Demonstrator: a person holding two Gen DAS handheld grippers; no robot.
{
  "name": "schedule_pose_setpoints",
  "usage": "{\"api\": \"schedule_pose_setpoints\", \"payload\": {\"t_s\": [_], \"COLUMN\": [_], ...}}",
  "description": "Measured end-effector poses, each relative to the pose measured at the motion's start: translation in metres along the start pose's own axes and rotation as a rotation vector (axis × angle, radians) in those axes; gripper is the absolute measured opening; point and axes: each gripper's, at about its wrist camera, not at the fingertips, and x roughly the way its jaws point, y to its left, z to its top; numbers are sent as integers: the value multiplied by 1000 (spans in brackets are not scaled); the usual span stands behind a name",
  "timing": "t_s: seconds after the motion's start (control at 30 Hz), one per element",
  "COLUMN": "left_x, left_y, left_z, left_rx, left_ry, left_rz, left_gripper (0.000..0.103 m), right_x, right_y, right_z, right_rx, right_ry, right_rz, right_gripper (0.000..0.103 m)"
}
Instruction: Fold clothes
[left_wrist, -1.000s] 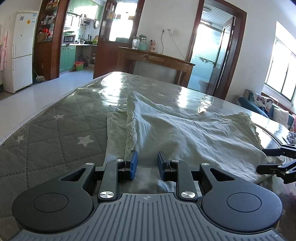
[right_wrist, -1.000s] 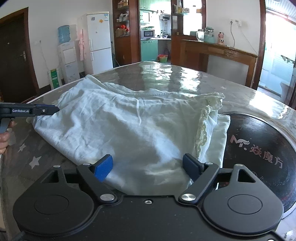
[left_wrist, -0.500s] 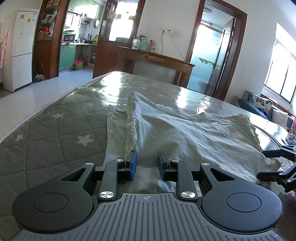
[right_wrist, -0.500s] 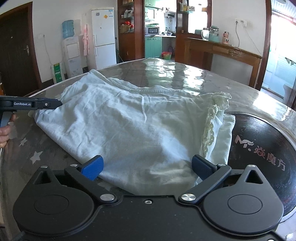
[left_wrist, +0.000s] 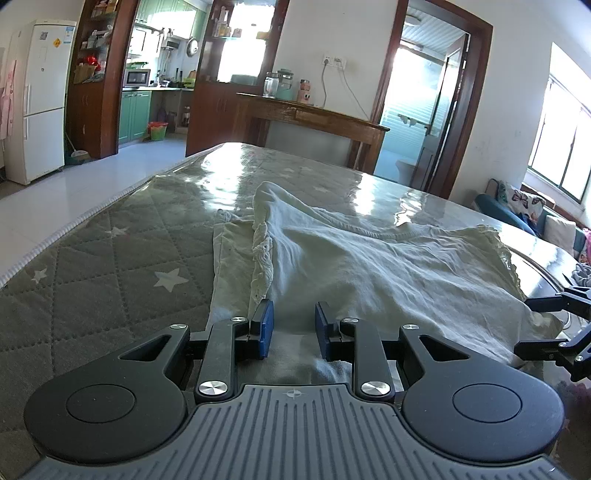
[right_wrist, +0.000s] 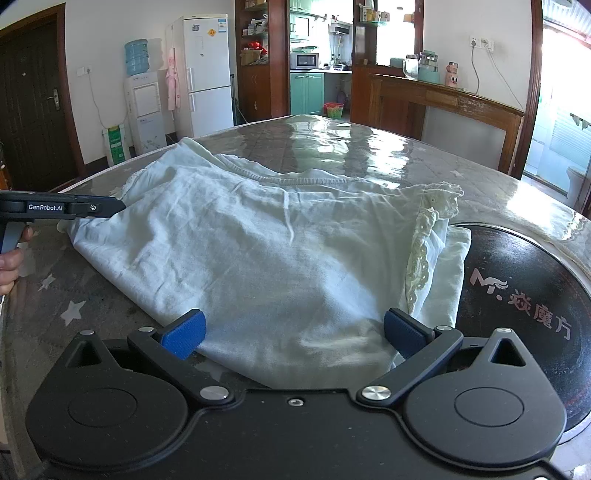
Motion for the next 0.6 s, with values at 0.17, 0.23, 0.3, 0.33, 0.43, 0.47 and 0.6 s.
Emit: {"api": "schedule_pose_setpoints", "payload": {"t_s": [0.17,0.23,0.3,0.33,0.43,0.47,0.6], "left_x": [-1,0,-1,-1,-1,-1,-1], "left_y": [2,3,4,4,5,5,5], "left_z": [0,0,0,0,1,1,1], "left_rx": [-1,2,1,0,0,0,-2], "left_ry": [0,0,0,0,0,0,0], "left_rz": [-2,-1,-2,-2,-3,-3,-4], "left_gripper": [26,26,26,25,25,26,26], "right_x": [0,-1,-1,-1,-2,-2,-3], "right_y": [0,0,0,0,0,0,0], "right_z": [0,0,-1,-1,-1,-1,-2], "right_rx": [0,1,1,1,1,1,1], "right_ry": [0,0,0,0,0,0,0], "right_rz": [1,1,1,1,1,1,2], "right_gripper": [103,103,103,103,103,103,103]}}
